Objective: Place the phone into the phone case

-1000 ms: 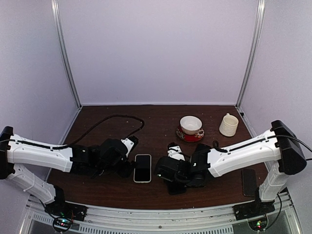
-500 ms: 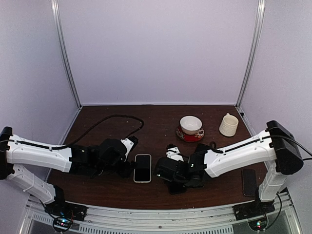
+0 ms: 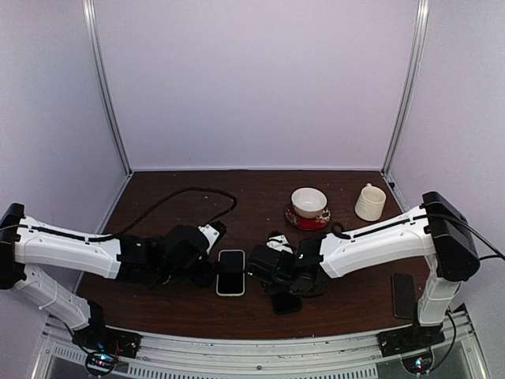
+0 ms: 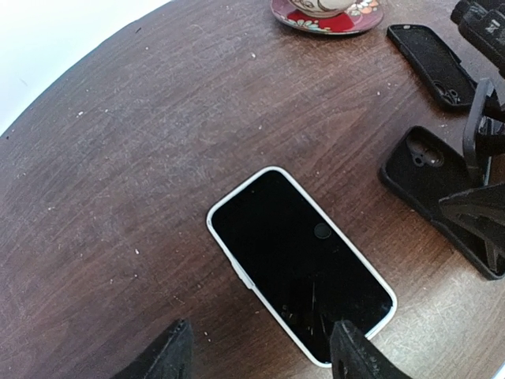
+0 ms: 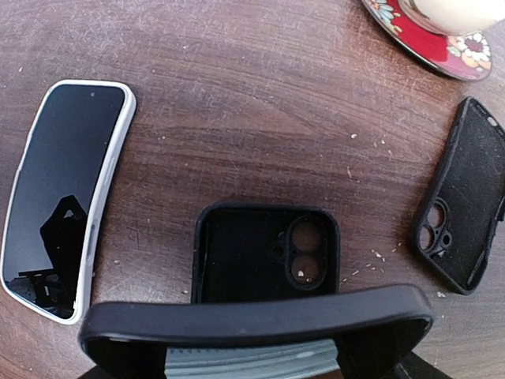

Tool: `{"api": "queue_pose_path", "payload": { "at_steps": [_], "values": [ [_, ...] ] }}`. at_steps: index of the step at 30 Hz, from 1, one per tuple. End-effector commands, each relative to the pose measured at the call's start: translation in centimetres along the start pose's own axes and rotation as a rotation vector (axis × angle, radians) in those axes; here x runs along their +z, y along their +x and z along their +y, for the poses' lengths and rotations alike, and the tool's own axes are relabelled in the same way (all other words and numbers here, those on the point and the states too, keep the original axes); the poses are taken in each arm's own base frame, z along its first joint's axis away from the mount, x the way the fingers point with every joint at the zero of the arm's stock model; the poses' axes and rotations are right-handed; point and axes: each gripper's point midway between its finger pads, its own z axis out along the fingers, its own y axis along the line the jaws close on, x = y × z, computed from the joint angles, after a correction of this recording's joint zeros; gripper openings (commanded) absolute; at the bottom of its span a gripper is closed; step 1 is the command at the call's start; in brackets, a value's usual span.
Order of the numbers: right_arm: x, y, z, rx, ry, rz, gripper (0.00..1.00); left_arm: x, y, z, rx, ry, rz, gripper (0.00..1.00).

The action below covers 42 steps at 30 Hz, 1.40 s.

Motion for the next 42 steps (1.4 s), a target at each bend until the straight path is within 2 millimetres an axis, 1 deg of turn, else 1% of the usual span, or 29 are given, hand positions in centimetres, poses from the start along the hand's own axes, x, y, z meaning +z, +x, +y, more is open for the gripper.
{"api": "queue_pose_path", "payload": {
  "at_steps": [1, 3, 6, 10, 13, 14, 16, 18, 19, 21, 23, 24, 25, 26, 28, 31, 32, 34, 35, 36, 37, 39, 42],
  "values": [
    [1.8, 1.4, -1.6, -0.003, 0.045, 0.05, 0.8, -0.8, -2.2, 0.5, -0.014, -0.022, -0.063, 0.64],
    [2.1, 1.5, -1.6, 0.002, 0.038, 0.059, 0.85, -1.0, -2.6, 0.8, -0.011, -0.035, -0.076, 0.65],
    [2.5, 1.3, -2.1, 0.025, 0.041, 0.057, 0.87, -1.3, -2.8, 1.2, -0.005, -0.052, -0.086, 0.66],
    [2.4, 1.0, -2.2, 0.036, 0.031, 0.048, 0.87, -1.6, -2.6, 1.6, -0.005, -0.063, -0.089, 0.66],
    [1.7, 0.2, -1.9, 0.033, 0.015, 0.04, 0.87, -1.3, -2.2, 1.5, -0.002, -0.062, -0.084, 0.66],
    [1.2, -0.2, -1.7, 0.027, 0.003, 0.038, 0.87, -1.1, -2.1, 1.3, 0.006, -0.053, -0.076, 0.66],
    [0.0, -1.2, -1.2, 0.014, -0.036, 0.034, 0.87, -0.5, -1.9, 0.1, 0.031, -0.007, -0.042, 0.65],
    [-1.2, -1.7, -1.2, 0.02, -0.089, 0.047, 0.87, 0.2, -1.9, -1.5, 0.047, 0.058, -0.012, 0.61],
    [-1.3, -1.5, -1.5, 0.033, -0.111, 0.068, 0.86, 0.6, -1.9, -2.3, 0.053, 0.087, 0.008, 0.58],
    [-1.4, -0.9, -2.0, 0.062, -0.159, 0.105, 0.83, 1.2, -2.2, -4.0, 0.062, 0.149, 0.041, 0.54],
    [-1.5, -0.1, -1.9, 0.094, -0.223, 0.123, 0.79, 1.8, -2.6, -5.2, 0.053, 0.2, 0.069, 0.53],
    [-1.6, 0.4, -1.6, 0.102, -0.256, 0.133, 0.77, 2.2, -2.7, -5.8, 0.037, 0.233, 0.087, 0.53],
    [-1.7, 0.8, -1.5, 0.11, -0.28, 0.146, 0.77, 2.5, -3.0, -6.8, 0.021, 0.297, 0.108, 0.52],
    [-1.8, 1.2, -1.6, 0.113, -0.287, 0.153, 0.77, 3.1, -3.1, -7.3, 0.002, 0.335, 0.129, 0.52],
    [-1.7, 1.9, -2.4, 0.122, -0.289, 0.159, 0.75, 4.4, -3.6, -7.8, -0.05, 0.398, 0.18, 0.54],
    [-1.6, 3.5, -3.6, 0.123, -0.283, 0.191, 0.66, 6.6, -4.7, -7.8, -0.093, 0.44, 0.21, 0.58],
    [-1.7, 4.0, -3.8, 0.12, -0.293, 0.208, 0.63, 7.4, -5.2, -7.8, -0.096, 0.447, 0.209, 0.58],
    [-2.6, 5.0, -3.5, 0.109, -0.341, 0.238, 0.58, 8.8, -6.1, -8.3, -0.078, 0.471, 0.21, 0.57],
    [-3.1, 5.5, -3.5, 0.103, -0.351, 0.248, 0.56, 9.3, -7.1, -8.7, -0.065, 0.474, 0.201, 0.54],
    [-3.6, 6.1, -3.6, 0.093, -0.349, 0.26, 0.53, 10.2, -7.4, -9.0, -0.047, 0.477, 0.211, 0.47],
    [-4.1, 6.8, -3.9, 0.084, -0.337, 0.279, 0.5, 11.1, -7.2, -9.3, -0.03, 0.47, 0.236, 0.42],
    [-4.9, 8.2, -3.9, 0.058, -0.324, 0.31, 0.42, 12.6, -7.1, -9.5, -0.007, 0.453, 0.274, 0.34],
    [-5.7, 9.9, -3.2, 0.027, -0.33, 0.34, 0.36, 14.0, -7.3, -9.3, 0.028, 0.415, 0.278, 0.32]
  ]
}}
